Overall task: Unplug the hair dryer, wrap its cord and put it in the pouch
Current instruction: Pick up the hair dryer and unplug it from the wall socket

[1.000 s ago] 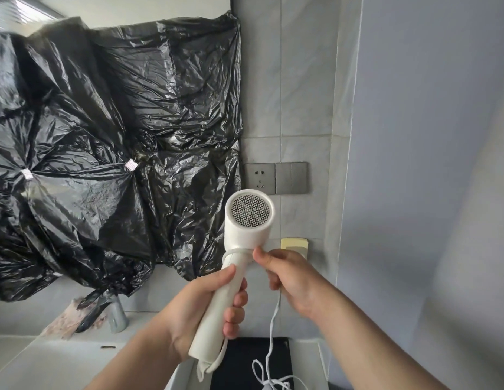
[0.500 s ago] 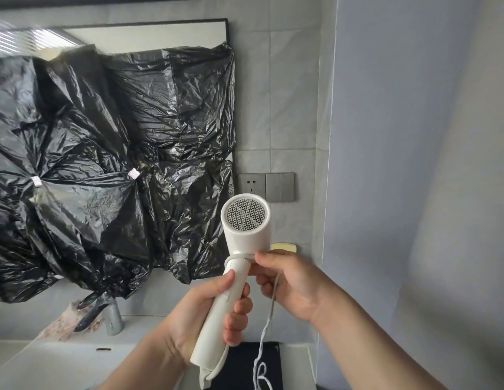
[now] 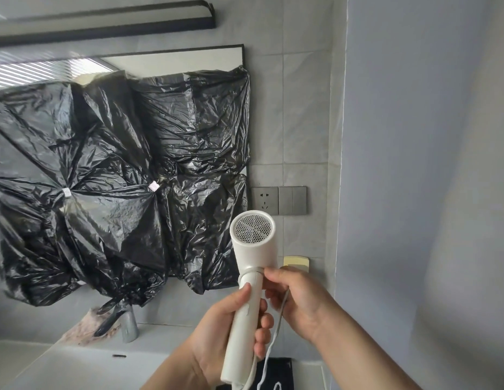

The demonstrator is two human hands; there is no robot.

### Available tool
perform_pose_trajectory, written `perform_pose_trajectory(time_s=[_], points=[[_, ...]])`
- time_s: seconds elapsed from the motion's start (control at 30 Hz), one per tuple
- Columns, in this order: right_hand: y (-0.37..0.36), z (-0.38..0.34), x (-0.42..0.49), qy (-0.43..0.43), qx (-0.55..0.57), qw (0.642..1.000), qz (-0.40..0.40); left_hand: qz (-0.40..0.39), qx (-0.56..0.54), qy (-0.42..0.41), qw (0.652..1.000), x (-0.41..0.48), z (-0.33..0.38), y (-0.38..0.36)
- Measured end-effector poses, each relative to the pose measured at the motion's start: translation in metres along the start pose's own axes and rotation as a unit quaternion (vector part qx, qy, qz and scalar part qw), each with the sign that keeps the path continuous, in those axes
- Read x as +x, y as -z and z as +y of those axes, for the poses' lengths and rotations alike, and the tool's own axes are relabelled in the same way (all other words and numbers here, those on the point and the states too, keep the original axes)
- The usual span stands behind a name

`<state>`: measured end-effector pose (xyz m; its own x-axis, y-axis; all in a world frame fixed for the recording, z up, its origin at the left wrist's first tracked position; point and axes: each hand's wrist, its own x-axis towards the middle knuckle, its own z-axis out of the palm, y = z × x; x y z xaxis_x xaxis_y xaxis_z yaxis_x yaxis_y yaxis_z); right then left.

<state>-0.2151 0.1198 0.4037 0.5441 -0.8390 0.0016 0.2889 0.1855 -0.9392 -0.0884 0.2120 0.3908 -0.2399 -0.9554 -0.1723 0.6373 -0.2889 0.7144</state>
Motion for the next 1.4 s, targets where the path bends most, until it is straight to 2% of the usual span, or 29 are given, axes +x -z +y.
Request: perform_pose_trajectory(time_s=[0.17,0.3,0.37,0.47,0.53,0.63,0.73,0.83,0.97,1.2,1.27,1.4], points=[[-0.001,0.001,0.004,-0.014,0.038,0.999,0.013,0.101,0.090,-0.056,0.989,-0.005,0.002,-0.004],[0.003,-0.001,0.007,0.006,0.027,0.999,0.026,0.150,0.207,-0.131,0.958,0.002,0.004,0.008],[0.004,0.000,0.007,0.024,0.006,0.999,0.039,0.173,0.273,-0.148,0.935,0.005,0.006,0.009],[0.005,0.000,0.009,0.052,-0.019,0.997,0.057,0.242,0.365,-0.199,0.877,0.013,0.000,0.003],[0.004,-0.001,0.009,0.065,-0.027,0.996,0.062,0.285,0.388,-0.235,0.844,0.015,-0.008,-0.011],[0.002,-0.003,0.008,0.077,-0.032,0.995,0.061,0.284,0.417,-0.256,0.824,0.016,-0.012,-0.022],[0.004,-0.008,0.008,0.081,-0.036,0.994,0.069,0.287,0.506,-0.222,0.783,0.018,-0.005,-0.020],[0.007,-0.012,0.009,0.089,-0.063,0.991,0.074,0.284,0.488,-0.181,0.805,0.020,0.001,-0.018],[0.011,-0.015,0.005,0.096,-0.104,0.987,0.071,0.244,0.430,-0.175,0.851,0.020,0.003,-0.020],[0.016,-0.011,0.007,0.045,-0.120,0.989,0.075,0.152,0.305,-0.156,0.927,0.021,-0.002,-0.014],[0.019,-0.012,0.008,0.030,-0.116,0.991,0.054,0.122,0.259,-0.146,0.947,0.021,-0.002,-0.013],[0.023,-0.019,0.010,-0.005,-0.087,0.995,-0.049,0.051,0.171,-0.121,0.977,0.020,-0.002,-0.010]])
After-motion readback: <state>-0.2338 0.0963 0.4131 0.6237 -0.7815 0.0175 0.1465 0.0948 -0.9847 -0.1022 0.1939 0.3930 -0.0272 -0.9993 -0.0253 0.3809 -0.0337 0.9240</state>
